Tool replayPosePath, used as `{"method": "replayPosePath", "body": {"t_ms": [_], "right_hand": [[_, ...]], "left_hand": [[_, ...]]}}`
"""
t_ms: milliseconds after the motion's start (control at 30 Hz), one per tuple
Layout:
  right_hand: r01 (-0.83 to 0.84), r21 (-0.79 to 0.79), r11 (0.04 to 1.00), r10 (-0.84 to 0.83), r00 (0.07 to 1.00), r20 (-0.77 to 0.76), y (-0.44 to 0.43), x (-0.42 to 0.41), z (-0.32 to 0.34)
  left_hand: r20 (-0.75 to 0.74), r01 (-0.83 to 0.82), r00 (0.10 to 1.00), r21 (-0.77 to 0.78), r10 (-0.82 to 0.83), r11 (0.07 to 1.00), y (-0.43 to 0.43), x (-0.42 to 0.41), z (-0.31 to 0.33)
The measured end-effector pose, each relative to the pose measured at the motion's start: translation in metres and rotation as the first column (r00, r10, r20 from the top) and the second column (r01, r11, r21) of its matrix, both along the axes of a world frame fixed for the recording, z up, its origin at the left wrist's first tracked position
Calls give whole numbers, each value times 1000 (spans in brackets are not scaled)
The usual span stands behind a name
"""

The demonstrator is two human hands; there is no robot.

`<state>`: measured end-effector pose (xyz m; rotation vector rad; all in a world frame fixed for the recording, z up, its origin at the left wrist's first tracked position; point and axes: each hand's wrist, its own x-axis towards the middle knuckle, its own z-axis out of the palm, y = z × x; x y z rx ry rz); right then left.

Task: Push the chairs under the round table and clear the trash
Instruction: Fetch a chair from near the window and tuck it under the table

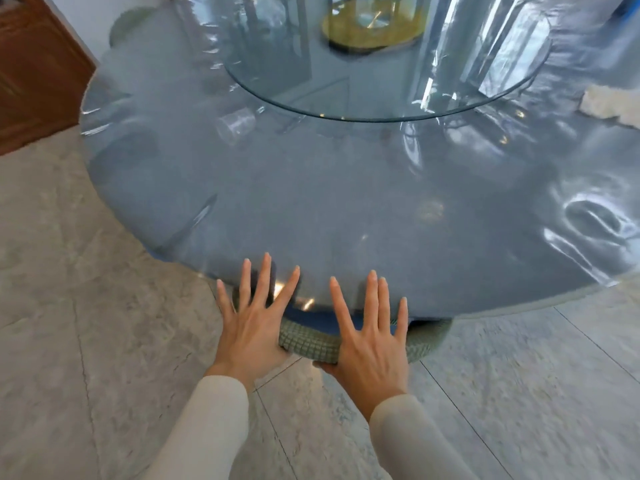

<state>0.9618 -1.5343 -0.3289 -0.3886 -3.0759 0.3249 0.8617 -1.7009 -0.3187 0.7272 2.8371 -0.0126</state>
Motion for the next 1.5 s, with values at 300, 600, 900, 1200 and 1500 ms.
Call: {"method": "replayPosePath", "body": {"t_ms": [300,600,900,1200,1500], "right_hand": [[41,73,996,-42,999,1,-13,-18,-4],[47,140,989,-49,999,7,-21,-14,-1],[-99,166,981,108,993,-49,-24,14,-12],[-76,197,977,90,994,-65,-13,-3,-8],[-41,175,984,54,996,-72,-36,-43,-13]], "left_hand": [[-30,138,990,73,-136,988,-15,-31,-7],[-397,343,888,232,-233,910,-43,-4,-26],[-378,576,784,149,-492,804,-51,1,-11],[-363,426,861,135,-355,895,-52,7,-27],[-331,379,873,1,-358,925,-67,-44,-23]]}}
